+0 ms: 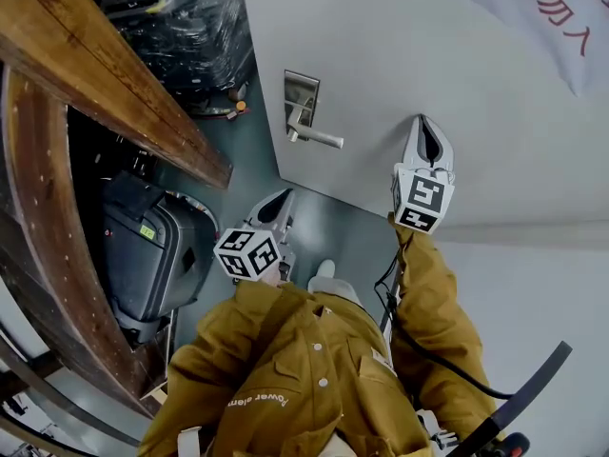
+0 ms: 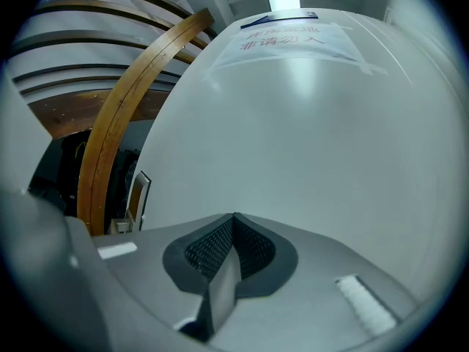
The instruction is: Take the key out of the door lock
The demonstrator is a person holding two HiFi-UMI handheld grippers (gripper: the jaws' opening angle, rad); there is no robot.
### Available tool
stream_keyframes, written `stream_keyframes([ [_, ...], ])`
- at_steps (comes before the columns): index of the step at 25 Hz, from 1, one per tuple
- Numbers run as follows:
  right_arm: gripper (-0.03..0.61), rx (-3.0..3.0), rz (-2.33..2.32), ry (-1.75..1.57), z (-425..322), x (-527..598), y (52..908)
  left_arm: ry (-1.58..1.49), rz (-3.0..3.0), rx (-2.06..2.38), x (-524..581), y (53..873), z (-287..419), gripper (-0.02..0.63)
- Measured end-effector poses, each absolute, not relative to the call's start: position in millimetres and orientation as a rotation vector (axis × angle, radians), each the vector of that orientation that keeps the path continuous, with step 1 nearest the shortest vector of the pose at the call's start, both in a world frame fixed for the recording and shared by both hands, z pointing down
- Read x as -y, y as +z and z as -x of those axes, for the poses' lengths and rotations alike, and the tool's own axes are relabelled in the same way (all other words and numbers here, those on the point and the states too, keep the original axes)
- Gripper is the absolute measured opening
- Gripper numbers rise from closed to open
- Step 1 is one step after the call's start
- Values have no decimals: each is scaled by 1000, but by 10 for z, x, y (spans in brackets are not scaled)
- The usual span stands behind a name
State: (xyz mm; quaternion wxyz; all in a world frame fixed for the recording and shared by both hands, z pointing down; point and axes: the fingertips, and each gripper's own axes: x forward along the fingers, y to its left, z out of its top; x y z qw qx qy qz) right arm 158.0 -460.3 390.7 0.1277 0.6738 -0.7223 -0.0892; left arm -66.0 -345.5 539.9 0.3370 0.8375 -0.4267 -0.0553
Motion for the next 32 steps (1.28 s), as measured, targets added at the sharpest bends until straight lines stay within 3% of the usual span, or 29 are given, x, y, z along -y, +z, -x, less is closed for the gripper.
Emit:
stream_keyframes([
  [1, 6, 2106, -1961, -252, -1580, 4601, 3907, -239, -2064, 1049, 3636, 5578, 692, -3],
  [3, 6, 2109, -1961, -247, -1577, 4583, 3920, -428, -1856, 947, 4000, 5864, 750, 130],
  [9, 6, 2094, -1943, -253, -1550, 4576, 3952, -686, -1639, 910, 4799, 6217, 863, 199],
  [14, 6, 2092, -1944, -248, -1572, 4596, 3935, -805, -1545, 865, 5079, 6251, 769, 171],
  [19, 6, 2100, -1936, -250, -1578, 4603, 3942, -828, -1537, 887, 5125, 6264, 725, 25],
  [32, 6, 2081, -1948, -277, -1555, 4531, 3940, -816, -1530, 900, 5036, 6254, 762, 21],
])
